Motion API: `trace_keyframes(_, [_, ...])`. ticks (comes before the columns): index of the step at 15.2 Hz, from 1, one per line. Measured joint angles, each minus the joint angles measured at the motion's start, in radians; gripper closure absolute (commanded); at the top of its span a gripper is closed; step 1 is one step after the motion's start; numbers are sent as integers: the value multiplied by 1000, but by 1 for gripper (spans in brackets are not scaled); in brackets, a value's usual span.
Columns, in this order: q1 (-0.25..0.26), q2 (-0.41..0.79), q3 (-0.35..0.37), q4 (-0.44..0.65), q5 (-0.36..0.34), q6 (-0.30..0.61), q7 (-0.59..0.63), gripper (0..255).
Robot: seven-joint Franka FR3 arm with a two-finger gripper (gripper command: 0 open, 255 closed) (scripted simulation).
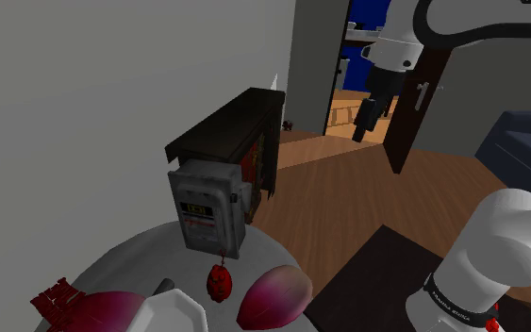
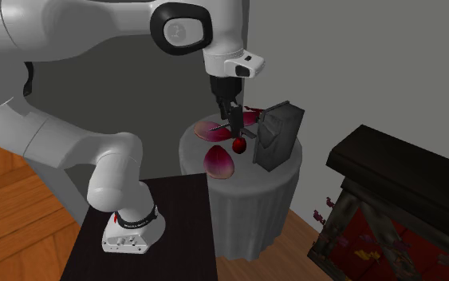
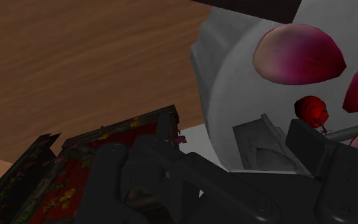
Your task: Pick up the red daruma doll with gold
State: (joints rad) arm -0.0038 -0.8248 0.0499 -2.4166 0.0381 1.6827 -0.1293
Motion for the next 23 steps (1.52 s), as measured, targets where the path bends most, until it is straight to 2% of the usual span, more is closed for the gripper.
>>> trace_keyframes(4, [14,36,32,-13,15,48,21,0])
trace_keyframes(14, [77,255,217,-43,74,293,159,0])
trace_keyframes(18, [92,370,294,-18,72,381,224,0])
trace_keyframes(23, [96,528,381,26,32,486,310,0])
